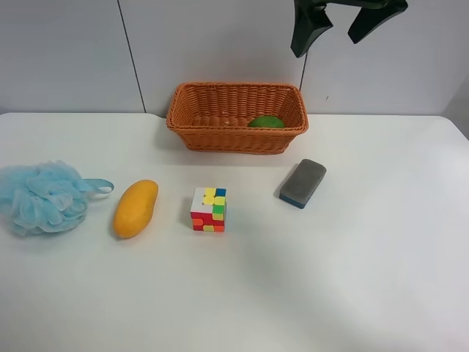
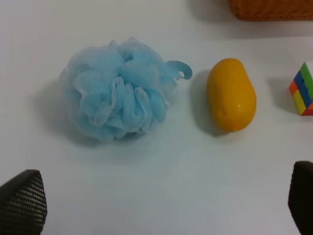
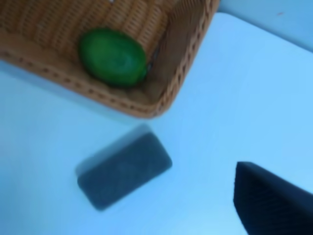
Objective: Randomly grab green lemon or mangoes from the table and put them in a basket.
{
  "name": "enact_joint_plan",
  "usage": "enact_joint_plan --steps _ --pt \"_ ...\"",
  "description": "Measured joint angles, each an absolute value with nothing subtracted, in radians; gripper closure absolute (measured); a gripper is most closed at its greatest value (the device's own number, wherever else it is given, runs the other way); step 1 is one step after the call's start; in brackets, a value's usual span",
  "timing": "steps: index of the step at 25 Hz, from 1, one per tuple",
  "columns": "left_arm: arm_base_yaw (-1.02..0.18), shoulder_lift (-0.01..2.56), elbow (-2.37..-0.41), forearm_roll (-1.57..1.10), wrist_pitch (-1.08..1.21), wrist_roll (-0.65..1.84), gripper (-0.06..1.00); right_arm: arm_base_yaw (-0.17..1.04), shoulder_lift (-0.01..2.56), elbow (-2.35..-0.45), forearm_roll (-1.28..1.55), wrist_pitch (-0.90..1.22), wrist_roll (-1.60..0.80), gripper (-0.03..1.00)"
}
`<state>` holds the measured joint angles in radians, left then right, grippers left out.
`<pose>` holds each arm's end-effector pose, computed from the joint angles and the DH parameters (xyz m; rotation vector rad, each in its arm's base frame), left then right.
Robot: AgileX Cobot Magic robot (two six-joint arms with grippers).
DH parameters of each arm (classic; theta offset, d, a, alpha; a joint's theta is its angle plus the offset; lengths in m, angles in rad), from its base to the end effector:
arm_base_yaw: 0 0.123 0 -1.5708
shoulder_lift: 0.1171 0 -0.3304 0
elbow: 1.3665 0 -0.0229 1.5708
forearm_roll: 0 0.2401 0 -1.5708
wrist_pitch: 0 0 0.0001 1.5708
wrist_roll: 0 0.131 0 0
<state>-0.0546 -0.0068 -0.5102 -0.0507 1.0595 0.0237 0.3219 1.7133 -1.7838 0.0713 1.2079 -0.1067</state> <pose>-0.0266 -0.0044 0.2570 0.0821 2.0243 -0.0800 0.3609 0.1296 0.3893 -0.5489 2.5687 0.1710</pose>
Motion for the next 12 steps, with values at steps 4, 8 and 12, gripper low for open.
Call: enact_joint_plan --steps 4,8,12 --pt "-0.055 -0.007 -0.510 -0.051 1.060 0.024 -0.05 0.322 1.566 -1.613 0.071 1.213 -0.107 -0.03" --pt "-0.055 -0.007 -0.510 -0.050 1.060 0.024 -0.05 0.322 1.371 -1.418 0.070 1.218 -0.094 -0.03" --pt "-0.055 -0.007 -0.510 -0.050 1.060 0.024 -0.05 0.322 1.187 -1.229 0.070 1.219 -0.058 -0.03"
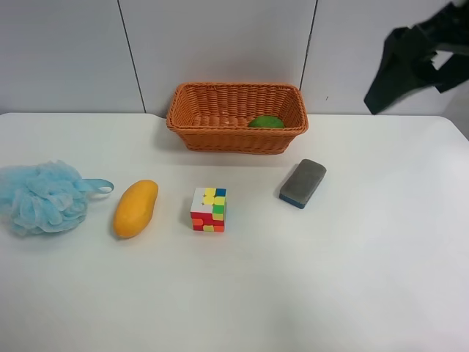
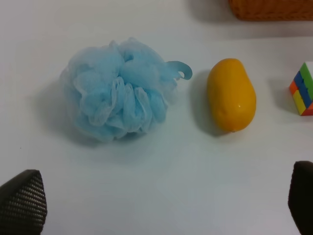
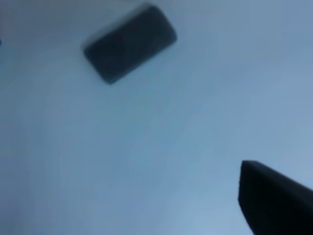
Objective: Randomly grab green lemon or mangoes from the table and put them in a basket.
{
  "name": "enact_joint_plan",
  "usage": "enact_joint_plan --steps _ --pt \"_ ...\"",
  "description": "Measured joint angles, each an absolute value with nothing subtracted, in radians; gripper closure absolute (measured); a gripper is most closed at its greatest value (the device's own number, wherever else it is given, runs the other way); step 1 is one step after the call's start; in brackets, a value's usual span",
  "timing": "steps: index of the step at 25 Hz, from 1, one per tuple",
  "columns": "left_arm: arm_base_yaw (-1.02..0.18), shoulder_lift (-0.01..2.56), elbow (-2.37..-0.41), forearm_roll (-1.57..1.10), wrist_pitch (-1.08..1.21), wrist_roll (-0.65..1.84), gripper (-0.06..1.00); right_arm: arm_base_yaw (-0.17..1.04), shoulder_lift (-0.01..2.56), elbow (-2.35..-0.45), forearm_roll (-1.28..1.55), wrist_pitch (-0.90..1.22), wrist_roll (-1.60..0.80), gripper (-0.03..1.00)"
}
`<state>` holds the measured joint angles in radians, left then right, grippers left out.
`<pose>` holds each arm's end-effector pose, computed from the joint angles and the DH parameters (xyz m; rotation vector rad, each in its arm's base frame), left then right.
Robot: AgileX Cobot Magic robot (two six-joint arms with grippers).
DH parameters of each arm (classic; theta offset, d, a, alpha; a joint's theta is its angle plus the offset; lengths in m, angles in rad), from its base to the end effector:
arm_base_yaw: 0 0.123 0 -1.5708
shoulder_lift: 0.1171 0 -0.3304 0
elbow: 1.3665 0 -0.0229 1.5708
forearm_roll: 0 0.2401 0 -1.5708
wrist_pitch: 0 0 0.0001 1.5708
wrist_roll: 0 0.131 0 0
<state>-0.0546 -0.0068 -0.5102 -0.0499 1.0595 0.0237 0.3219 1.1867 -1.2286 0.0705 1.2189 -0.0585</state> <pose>-0.0266 -0.0043 0.2570 0.0821 2.0243 -0.0791 0.1950 0.0742 0.3794 -0.4939 2.6223 0.1814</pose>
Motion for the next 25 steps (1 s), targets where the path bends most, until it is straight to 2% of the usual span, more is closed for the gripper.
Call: enact_joint_plan --steps 6,16,21,25 --pt "-0.055 -0.007 -0.510 -0.050 1.060 0.024 -0.05 0.322 0.901 -0.962 0.070 1.219 -0.044 -0.03" --pt "-0.055 -0.007 -0.510 -0.050 1.060 0.024 -0.05 0.309 0.446 -0.639 0.062 1.223 -0.008 -0.03" --pt "-0.055 -0.007 -0.510 -0.050 1.060 0.024 -0.05 0.202 0.235 -0.532 0.046 1.175 -0.008 -0.03" --pt "-0.055 -0.007 -0.510 -0.050 1.060 0.024 -0.05 0.095 0.094 -0.518 0.025 1.134 -0.009 -0.03"
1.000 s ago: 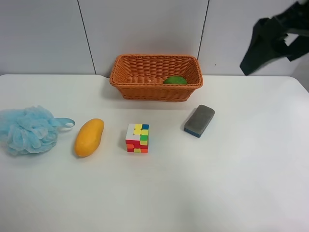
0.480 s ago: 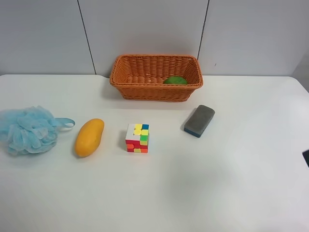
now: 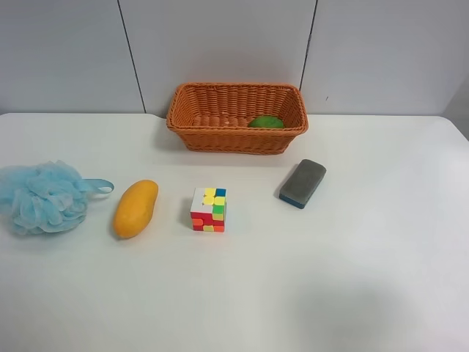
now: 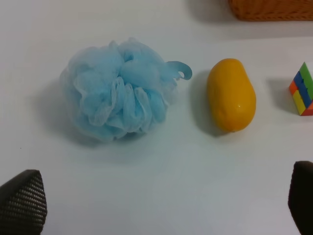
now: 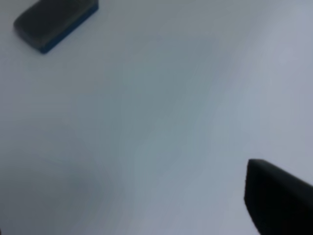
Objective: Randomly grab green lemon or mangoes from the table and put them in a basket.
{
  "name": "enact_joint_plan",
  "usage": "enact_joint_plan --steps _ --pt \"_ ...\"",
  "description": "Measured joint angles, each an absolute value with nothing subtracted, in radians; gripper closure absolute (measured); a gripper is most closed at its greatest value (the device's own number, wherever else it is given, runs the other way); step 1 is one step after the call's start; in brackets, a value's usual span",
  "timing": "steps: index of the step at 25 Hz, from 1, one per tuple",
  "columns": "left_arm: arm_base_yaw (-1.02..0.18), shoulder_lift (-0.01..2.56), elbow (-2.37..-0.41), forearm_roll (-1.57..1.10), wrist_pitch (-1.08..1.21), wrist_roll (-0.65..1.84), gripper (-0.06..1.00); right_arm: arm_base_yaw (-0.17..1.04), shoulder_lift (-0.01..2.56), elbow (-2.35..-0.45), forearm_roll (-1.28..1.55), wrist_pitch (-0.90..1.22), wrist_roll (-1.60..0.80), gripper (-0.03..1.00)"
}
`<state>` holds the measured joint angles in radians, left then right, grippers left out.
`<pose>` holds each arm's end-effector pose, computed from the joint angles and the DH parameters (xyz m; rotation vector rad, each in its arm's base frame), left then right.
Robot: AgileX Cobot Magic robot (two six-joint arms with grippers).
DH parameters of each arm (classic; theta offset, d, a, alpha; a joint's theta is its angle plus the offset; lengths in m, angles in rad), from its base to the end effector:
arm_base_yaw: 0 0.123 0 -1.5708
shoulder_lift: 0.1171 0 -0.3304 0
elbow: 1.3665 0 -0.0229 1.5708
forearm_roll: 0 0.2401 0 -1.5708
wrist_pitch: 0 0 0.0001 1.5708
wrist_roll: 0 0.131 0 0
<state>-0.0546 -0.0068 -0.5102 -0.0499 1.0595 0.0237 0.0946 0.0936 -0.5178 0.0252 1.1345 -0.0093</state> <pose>-0.0266 -0.0043 0.2570 0.0821 2.0243 -0.0791 -0.0188 0.0012 0.2531 -0.1151 2.1917 0.0790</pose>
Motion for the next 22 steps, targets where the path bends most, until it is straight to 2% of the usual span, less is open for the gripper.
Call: enact_joint_plan --steps 6,22 --pt "-0.055 -0.007 -0.510 -0.050 1.060 0.024 -0.05 0.013 -0.003 -0.486 0.000 1.078 -0.010 -0.03" --pt "-0.055 -0.007 -0.510 -0.051 1.060 0.024 -0.05 0.008 -0.003 -0.481 -0.009 1.066 -0.010 -0.03"
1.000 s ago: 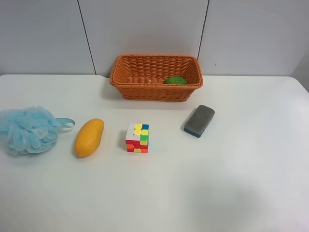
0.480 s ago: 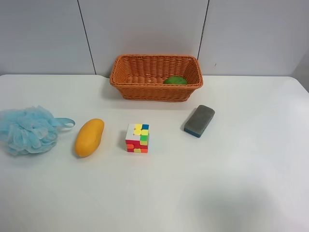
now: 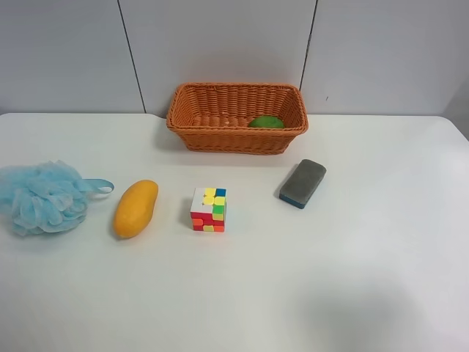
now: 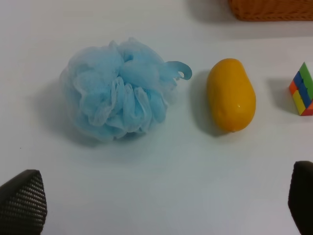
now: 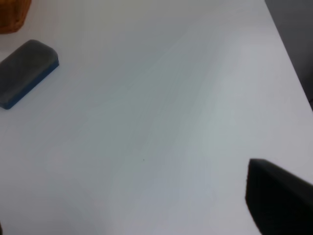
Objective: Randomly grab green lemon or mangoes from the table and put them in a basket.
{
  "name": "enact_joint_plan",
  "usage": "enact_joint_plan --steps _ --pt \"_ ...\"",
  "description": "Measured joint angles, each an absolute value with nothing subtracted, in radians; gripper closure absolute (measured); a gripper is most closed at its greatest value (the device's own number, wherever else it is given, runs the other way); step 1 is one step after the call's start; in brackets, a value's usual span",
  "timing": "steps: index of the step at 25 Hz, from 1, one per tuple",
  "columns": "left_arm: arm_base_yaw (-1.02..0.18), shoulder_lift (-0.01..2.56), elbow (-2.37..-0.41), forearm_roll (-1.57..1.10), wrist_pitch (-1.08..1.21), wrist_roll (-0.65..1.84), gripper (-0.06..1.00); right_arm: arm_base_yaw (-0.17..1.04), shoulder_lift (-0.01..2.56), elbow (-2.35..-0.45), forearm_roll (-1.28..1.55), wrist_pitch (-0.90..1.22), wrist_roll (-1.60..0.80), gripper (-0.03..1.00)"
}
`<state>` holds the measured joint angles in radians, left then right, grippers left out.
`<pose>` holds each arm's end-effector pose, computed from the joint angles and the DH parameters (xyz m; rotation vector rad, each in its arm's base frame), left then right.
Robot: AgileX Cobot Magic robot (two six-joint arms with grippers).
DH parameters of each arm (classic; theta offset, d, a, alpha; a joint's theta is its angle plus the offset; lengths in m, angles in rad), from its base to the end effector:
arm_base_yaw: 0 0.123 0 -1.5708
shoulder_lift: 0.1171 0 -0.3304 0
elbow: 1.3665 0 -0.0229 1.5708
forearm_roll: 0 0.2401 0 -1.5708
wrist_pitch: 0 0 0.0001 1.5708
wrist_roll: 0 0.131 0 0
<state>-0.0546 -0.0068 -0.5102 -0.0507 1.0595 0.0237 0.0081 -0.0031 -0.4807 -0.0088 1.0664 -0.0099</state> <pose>-0.0266 -0.0044 0.2570 0.0821 2.0243 -0.0800 -0.0234 -0.0012 0.2473 -0.0182 2.0661 -0.0117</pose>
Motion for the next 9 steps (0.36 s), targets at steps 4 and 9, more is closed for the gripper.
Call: enact_joint_plan --steps 4,9 --pt "-0.055 -0.007 -0.510 -0.051 1.060 0.024 -0.05 0.008 -0.003 -0.481 -0.009 1.066 -0.010 -0.03" --pt "-0.055 -0.007 -0.510 -0.051 1.060 0.024 -0.05 0.008 -0.003 -0.481 -0.009 1.066 -0.010 -0.03"
